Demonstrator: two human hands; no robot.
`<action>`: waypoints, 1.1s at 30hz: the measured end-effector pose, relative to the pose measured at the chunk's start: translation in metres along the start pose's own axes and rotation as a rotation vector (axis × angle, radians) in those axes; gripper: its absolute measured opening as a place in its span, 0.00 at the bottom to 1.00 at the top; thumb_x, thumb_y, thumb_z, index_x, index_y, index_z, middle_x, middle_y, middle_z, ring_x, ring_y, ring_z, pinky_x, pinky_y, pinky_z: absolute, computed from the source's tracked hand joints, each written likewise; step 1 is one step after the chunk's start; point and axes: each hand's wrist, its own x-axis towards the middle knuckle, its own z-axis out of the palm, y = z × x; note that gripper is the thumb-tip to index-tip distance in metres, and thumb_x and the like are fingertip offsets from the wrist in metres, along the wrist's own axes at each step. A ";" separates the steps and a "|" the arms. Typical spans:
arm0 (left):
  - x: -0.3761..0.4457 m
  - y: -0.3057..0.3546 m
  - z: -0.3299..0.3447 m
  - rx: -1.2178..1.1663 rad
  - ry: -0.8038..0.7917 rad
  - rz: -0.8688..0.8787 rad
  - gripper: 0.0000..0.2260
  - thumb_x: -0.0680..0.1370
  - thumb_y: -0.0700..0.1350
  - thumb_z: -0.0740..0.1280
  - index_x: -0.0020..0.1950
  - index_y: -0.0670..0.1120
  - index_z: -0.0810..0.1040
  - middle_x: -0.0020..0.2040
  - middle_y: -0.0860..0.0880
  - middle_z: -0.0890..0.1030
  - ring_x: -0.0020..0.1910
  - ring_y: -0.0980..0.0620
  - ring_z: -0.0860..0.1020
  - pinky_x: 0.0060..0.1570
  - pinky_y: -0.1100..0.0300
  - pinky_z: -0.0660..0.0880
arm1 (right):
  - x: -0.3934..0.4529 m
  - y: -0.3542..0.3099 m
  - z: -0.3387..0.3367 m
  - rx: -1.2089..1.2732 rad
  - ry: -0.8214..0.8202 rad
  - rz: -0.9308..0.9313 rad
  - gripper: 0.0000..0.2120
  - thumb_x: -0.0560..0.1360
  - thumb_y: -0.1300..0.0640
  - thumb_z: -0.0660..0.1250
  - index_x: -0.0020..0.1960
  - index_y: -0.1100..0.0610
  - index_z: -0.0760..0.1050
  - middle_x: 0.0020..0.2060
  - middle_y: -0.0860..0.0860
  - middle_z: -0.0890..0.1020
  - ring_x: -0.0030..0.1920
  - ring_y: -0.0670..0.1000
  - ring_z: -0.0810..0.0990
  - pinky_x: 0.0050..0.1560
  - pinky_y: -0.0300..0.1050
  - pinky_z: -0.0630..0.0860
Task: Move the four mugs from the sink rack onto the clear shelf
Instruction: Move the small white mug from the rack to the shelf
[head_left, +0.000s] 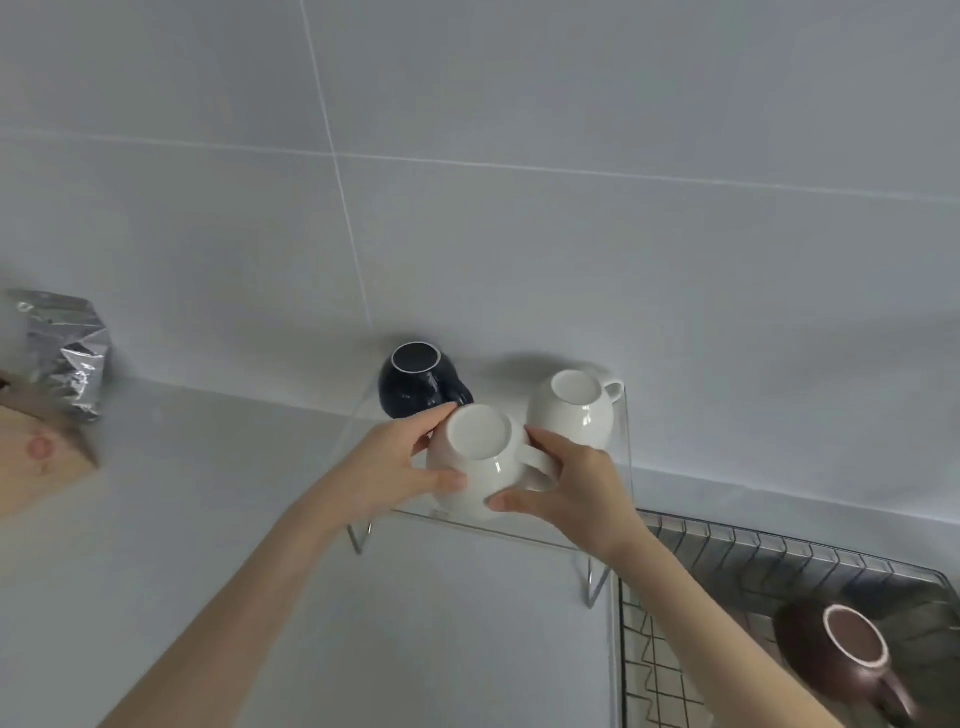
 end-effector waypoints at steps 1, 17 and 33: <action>-0.001 -0.008 -0.008 0.009 -0.003 -0.011 0.34 0.61 0.51 0.72 0.66 0.52 0.68 0.63 0.52 0.76 0.63 0.56 0.72 0.68 0.56 0.66 | 0.007 -0.001 0.012 0.017 -0.017 0.003 0.25 0.55 0.45 0.78 0.48 0.53 0.76 0.32 0.52 0.77 0.34 0.50 0.69 0.36 0.43 0.66; -0.001 -0.077 -0.060 -0.018 -0.034 -0.079 0.23 0.60 0.52 0.72 0.50 0.71 0.73 0.52 0.62 0.80 0.57 0.61 0.75 0.59 0.73 0.68 | 0.048 -0.015 0.092 0.047 -0.049 0.036 0.27 0.57 0.49 0.78 0.53 0.53 0.75 0.39 0.45 0.78 0.42 0.50 0.75 0.42 0.41 0.71; 0.000 -0.086 -0.061 -0.004 -0.003 -0.170 0.42 0.58 0.55 0.73 0.70 0.49 0.64 0.67 0.51 0.73 0.67 0.58 0.69 0.71 0.53 0.63 | 0.053 -0.006 0.102 0.068 -0.085 0.024 0.27 0.57 0.44 0.76 0.53 0.49 0.73 0.47 0.52 0.79 0.49 0.52 0.73 0.31 0.30 0.67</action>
